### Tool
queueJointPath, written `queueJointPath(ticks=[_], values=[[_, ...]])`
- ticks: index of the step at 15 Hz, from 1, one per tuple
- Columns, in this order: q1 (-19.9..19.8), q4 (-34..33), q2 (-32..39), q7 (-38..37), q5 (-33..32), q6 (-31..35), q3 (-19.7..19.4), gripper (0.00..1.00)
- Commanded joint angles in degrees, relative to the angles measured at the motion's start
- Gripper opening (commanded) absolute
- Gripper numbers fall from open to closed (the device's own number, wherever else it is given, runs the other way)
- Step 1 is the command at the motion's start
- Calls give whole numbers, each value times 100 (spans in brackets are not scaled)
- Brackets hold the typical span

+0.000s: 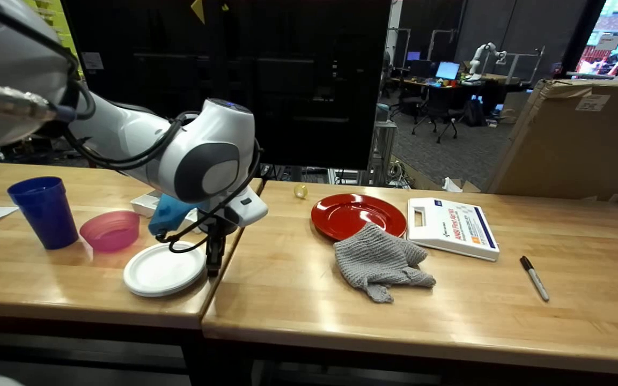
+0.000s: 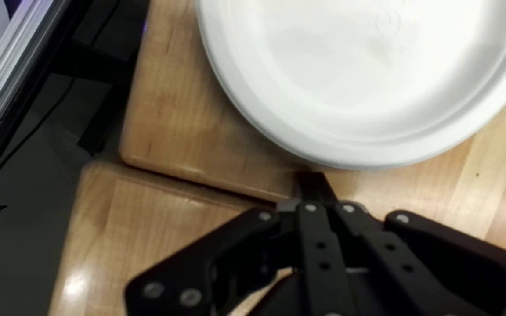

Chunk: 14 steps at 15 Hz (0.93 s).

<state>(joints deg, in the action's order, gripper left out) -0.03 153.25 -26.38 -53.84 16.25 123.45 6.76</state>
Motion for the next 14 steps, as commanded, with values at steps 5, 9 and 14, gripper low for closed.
queueJointPath(ticks=[5, 9, 14], values=[[127, 86, -252, -170, 360, -246, 58, 0], [171, 65, -300, -306, 428, -405, 113, 0], [219, 38, -359, -462, 468, -494, 171, 0]])
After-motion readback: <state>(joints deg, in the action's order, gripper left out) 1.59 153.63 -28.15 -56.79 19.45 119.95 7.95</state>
